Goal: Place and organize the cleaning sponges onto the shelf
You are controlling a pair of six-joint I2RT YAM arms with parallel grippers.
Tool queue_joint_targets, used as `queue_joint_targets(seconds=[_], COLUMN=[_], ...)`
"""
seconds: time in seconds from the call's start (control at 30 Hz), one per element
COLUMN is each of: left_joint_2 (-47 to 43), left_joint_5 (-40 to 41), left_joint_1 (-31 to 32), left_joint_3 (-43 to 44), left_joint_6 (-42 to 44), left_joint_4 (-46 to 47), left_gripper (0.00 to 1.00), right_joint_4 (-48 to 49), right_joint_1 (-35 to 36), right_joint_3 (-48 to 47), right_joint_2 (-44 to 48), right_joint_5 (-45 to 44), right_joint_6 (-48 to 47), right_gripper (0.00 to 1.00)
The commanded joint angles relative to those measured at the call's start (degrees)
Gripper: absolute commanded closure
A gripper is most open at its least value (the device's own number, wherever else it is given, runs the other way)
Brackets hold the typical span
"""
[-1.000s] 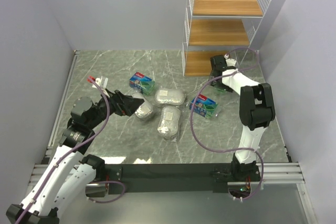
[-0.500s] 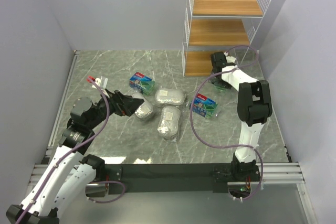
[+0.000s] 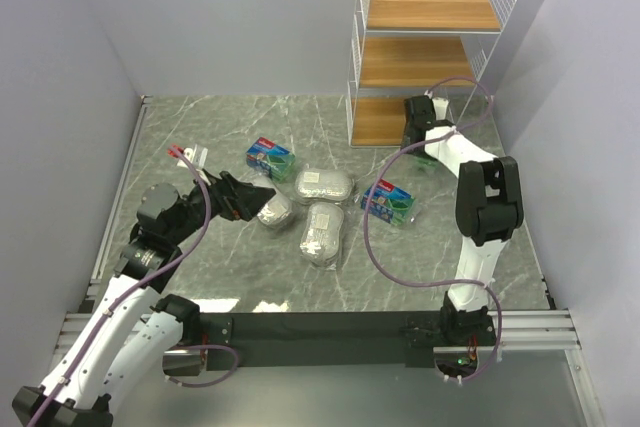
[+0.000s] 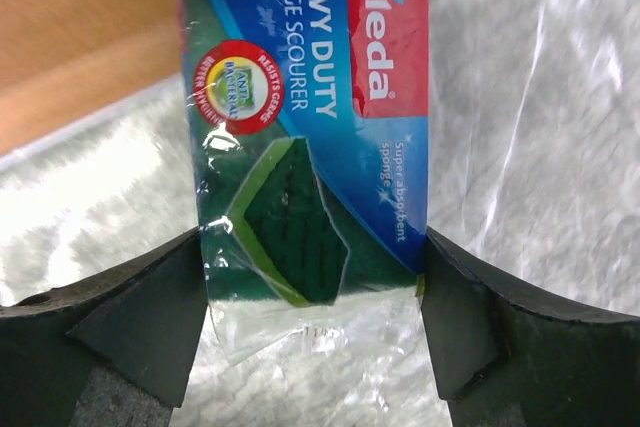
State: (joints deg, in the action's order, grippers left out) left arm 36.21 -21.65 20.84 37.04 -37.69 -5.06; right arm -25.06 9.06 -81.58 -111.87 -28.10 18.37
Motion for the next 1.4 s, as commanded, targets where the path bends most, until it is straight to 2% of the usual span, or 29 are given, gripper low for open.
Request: queue_joint_targets(seconds=[0.0,0.2,0.3,0.37,0.4,0.5,0.9,1.07,1.17,1.2,1.37], left_joint_2=[-0.4,0.0,0.3,-0.1,0.0,0.3,-0.8,-0.5,-0.7,-0.8,-1.1], left_joint_5=[-0.9,-1.1,-1.0,-1.0,-1.1,-1.5,-0.6,-0.7,-0.6,-0.5,-0.2], left_joint_1=[0.2,0.2,0.2,0.2,0.1,0.2,0.2,0.1,0.2,0.1,0.2], left_joint_3=[-0.2,0.0,0.1,0.0,-0.2,-0.1,0.1,0.1,0.2,0.1,0.1], left_joint_6=[-0.1,0.0,0.2,0.0,-0.1,-0.2,0.3,0.3,0.4,0.4,0.5], left_joint_4=[2.0,2.1,1.8,2.0,2.2,2.7,1.2,1.4,1.1,1.1,0.7], left_gripper=[0.01,0.02,0.02,0.01,0.01,0.01,0.01,0.01,0.01,0.01,0.01], right_joint_4=[3.8,7.6,5.2,2.2,2.7,3.9,-1.2,-2.1,-2.2,-2.2,-0.8], right_joint_1=[-0.4,-0.5,-0.5,-0.5,-0.5,-0.6,-1.9,-1.9,-2.0,-2.1,-2.0], right_joint_3=[-4.3,-4.6,-7.2,-7.5,-5.2,-3.6,-4.7,-5.3,-5.7,-6.1,-5.3], right_joint_2=[0.2,-0.9,-2.6,-2.6,-2.0,-0.5,-5.3,-6.5,-7.0,-7.4,-6.0], right_joint_5=[-2.1,-0.4,-0.9,-1.9,-1.3,-2.3,-0.4,2.5,2.8,2.9,3.3], right_joint_6=[-3.3,-5.4,-5.3,-3.5,-3.0,-1.2,1.1,0.1,-0.4,-0.8,-1.8], right_gripper=[0.16,0.16,0.15,0.12,0.07,0.02,0.01,0.07,0.17,0.24,0.34])
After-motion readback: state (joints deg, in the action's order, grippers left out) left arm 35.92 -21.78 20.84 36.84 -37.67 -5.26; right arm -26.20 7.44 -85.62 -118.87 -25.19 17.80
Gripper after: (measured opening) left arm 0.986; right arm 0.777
